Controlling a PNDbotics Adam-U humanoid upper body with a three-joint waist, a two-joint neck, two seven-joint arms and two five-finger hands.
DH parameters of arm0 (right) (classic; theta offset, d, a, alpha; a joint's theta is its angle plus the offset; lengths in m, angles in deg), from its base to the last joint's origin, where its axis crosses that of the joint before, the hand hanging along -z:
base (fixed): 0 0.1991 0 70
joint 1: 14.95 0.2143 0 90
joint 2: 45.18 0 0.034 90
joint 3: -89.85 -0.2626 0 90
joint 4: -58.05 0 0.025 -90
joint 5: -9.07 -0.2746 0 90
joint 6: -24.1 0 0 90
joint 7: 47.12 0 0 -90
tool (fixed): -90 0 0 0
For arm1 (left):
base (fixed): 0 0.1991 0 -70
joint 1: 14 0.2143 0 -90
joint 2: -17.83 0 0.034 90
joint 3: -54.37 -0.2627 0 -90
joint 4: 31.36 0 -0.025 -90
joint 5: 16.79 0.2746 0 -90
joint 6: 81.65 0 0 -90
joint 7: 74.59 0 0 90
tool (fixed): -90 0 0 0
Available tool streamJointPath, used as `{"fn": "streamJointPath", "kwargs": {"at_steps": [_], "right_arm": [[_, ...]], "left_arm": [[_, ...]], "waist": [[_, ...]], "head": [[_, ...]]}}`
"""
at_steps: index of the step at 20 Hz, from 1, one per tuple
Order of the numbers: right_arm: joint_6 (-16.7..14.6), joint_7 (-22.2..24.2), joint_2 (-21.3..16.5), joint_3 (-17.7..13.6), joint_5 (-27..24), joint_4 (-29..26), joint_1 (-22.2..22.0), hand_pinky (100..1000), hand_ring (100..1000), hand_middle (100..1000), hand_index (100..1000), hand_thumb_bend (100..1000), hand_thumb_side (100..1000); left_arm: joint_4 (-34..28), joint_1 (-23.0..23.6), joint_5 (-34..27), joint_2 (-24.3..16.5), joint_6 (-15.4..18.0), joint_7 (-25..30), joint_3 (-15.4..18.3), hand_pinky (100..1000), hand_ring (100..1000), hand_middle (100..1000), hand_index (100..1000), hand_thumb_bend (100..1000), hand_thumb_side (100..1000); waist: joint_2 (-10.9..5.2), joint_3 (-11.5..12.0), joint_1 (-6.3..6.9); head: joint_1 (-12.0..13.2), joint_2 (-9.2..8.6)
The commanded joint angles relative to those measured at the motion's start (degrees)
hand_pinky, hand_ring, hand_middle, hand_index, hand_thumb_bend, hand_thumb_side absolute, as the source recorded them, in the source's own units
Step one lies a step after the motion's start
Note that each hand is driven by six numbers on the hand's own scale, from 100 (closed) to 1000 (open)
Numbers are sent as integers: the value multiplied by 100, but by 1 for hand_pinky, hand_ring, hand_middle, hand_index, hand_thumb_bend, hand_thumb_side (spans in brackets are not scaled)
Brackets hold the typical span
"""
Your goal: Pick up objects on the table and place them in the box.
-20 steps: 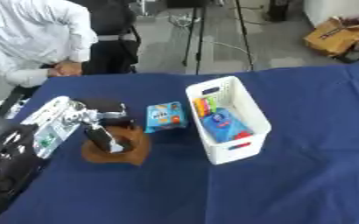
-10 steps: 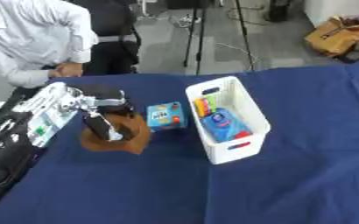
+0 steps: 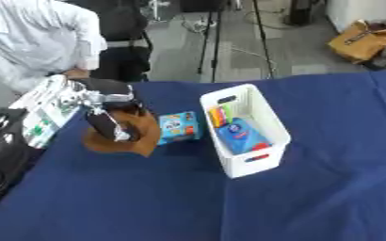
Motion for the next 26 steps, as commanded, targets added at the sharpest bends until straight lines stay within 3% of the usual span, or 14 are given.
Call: {"fn": "streamJointPath", "kwargs": {"at_steps": [1, 26], "right_arm": [[-6, -2, -135, -29, -13, -119, 49, 753, 709, 618, 579, 100, 573], [2, -2, -145, 0, -15, -119, 22, 754, 711, 618, 596, 100, 579]], "left_arm": [[-131, -226, -48, -239, -29, 30, 120, 246, 358, 463, 624, 116, 142], [82, -1418, -79, 430, -25, 275, 122, 236, 333, 440, 613, 100, 152]], "waist": [[-158, 4, -16], [-214, -105, 10]], "head": [[18, 44], [83, 72]]}}
